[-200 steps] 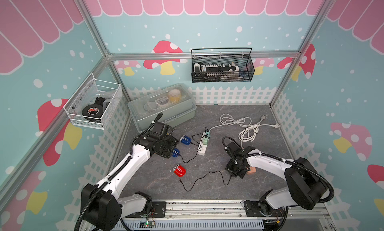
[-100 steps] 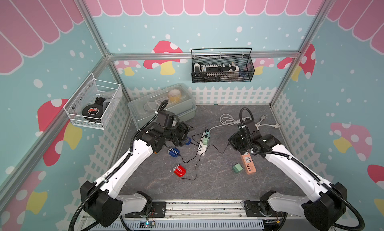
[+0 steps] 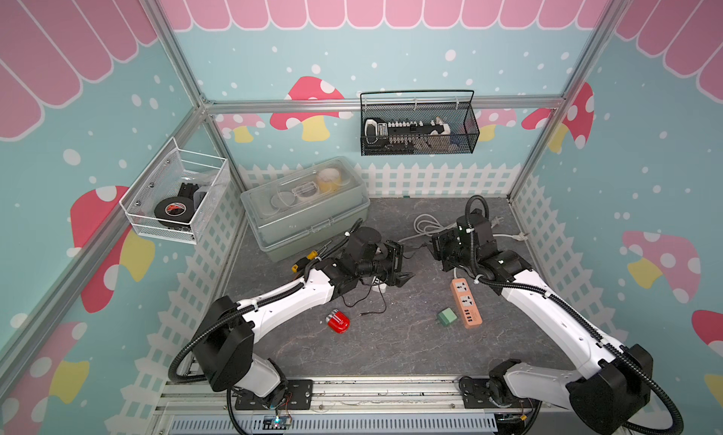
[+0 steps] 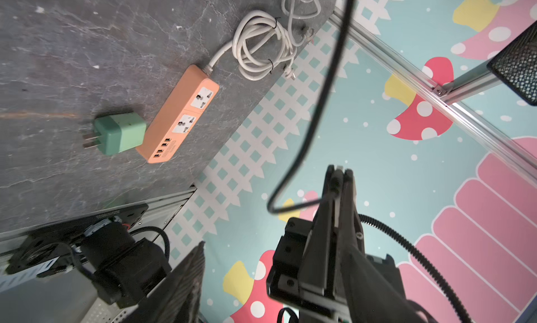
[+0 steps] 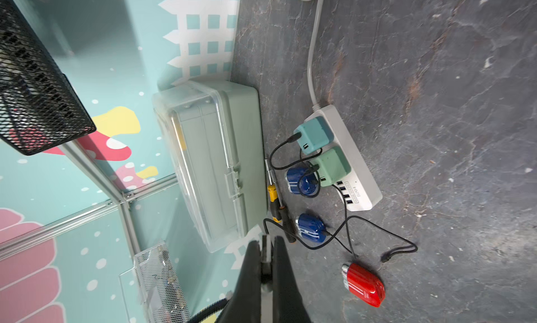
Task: Charge the electric shaver
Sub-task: Pick up the charging cable from the center of the board.
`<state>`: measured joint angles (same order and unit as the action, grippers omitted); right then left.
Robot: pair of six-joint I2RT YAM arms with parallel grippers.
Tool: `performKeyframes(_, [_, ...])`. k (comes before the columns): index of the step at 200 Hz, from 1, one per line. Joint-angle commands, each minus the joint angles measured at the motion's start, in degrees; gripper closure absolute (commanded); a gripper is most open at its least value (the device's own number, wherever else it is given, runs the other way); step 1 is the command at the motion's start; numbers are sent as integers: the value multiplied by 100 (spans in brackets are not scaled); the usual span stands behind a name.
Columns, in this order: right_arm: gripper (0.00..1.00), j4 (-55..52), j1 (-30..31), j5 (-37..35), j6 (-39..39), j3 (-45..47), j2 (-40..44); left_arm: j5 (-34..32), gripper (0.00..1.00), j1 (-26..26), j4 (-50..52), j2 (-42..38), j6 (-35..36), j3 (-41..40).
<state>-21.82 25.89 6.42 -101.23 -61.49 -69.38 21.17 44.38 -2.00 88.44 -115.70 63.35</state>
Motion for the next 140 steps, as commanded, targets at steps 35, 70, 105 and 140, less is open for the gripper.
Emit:
performKeyframes(35, [100,398,-102,233,-511,466,441,-412,34,0,-1361,555,-638,324])
performKeyframes(70, [100,583,-193,321,-512,582,471,-381,54,27,-1512,586,-660,240])
performKeyframes(105, [100,802,-233,474,-564,630,378,-217,63,36,-1479,623,-654,235])
performKeyframes(140, [100,821,-233,505,-625,620,382,-150,79,36,-1595,709,-692,169])
